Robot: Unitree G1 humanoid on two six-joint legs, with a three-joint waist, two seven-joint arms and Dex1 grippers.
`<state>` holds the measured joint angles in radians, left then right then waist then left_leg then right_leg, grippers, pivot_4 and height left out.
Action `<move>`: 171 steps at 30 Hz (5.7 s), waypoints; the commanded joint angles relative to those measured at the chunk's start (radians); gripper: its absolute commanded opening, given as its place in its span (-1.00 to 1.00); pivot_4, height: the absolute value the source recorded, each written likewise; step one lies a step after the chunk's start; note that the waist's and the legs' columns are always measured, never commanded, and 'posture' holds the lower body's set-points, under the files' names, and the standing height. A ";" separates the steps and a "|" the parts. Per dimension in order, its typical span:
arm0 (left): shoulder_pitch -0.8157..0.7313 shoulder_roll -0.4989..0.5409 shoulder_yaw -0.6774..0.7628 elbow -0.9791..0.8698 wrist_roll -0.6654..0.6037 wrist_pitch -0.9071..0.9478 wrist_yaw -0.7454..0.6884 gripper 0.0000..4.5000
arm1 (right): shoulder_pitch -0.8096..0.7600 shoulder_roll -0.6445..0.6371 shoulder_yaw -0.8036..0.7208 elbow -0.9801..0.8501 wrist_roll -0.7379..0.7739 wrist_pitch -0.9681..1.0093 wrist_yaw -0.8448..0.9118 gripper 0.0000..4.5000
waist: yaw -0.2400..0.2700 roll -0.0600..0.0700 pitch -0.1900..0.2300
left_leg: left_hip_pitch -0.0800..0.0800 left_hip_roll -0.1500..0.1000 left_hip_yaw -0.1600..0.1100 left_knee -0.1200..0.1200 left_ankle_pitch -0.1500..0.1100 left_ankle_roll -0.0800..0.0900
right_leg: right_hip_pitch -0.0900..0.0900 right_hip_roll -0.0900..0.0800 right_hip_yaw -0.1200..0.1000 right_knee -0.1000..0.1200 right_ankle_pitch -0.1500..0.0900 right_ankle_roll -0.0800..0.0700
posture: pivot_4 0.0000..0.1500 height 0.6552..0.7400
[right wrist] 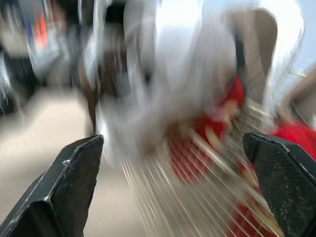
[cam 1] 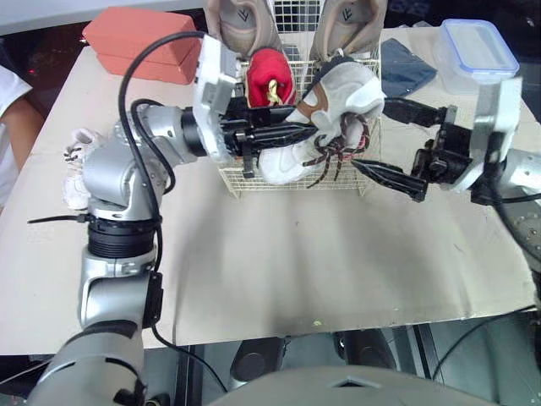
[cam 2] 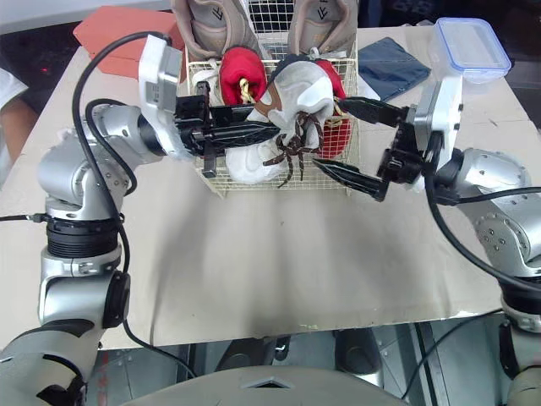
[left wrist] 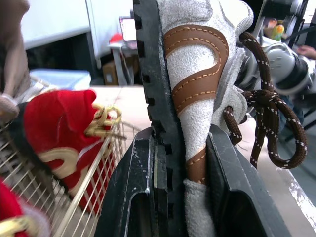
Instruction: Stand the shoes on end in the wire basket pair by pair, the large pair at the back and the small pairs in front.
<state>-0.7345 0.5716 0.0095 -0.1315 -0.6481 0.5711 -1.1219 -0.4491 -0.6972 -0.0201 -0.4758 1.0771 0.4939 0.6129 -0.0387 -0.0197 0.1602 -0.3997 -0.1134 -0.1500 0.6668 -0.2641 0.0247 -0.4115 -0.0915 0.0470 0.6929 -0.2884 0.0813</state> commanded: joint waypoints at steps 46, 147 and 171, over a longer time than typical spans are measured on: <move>0.062 0.274 0.051 -0.127 -0.018 0.046 -0.055 0.99 | 0.124 0.001 0.053 -0.323 -0.560 0.150 -0.427 -1.00 | 0.000 0.000 0.000 | 0.000 -0.001 0.000 -0.001 0.000 0.000 | -0.001 0.001 0.000 0.001 0.000 0.000 | 1.00 1.00; 0.141 0.254 0.589 0.502 0.020 -0.597 0.319 -0.96 | -0.128 0.065 -0.025 -0.082 -0.369 0.026 0.200 1.00 | 0.000 -0.010 -0.001 | -0.003 -0.003 -0.006 0.001 0.000 0.001 | -0.002 -0.003 -0.006 0.000 0.000 0.000 | 1.00 1.00; 0.171 -0.170 0.165 -0.216 0.030 -0.480 0.515 -0.96 | -0.231 0.350 -0.101 -0.052 -0.108 0.120 -0.190 1.00 | -0.002 -0.010 -0.001 | -0.001 -0.003 -0.005 0.001 0.000 0.000 | 0.000 -0.002 -0.004 0.000 0.000 0.000 | 1.00 1.00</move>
<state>-0.5681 0.4297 0.2137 -0.2822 -0.6499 0.1294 -0.6240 -0.6599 -0.3556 -0.1189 -0.4972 0.9414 0.6122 0.4384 -0.0410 -0.0299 0.1588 -0.4011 -0.1166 -0.1551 0.6675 -0.2643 0.0249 -0.4118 -0.0939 0.0426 0.6934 -0.2884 0.0813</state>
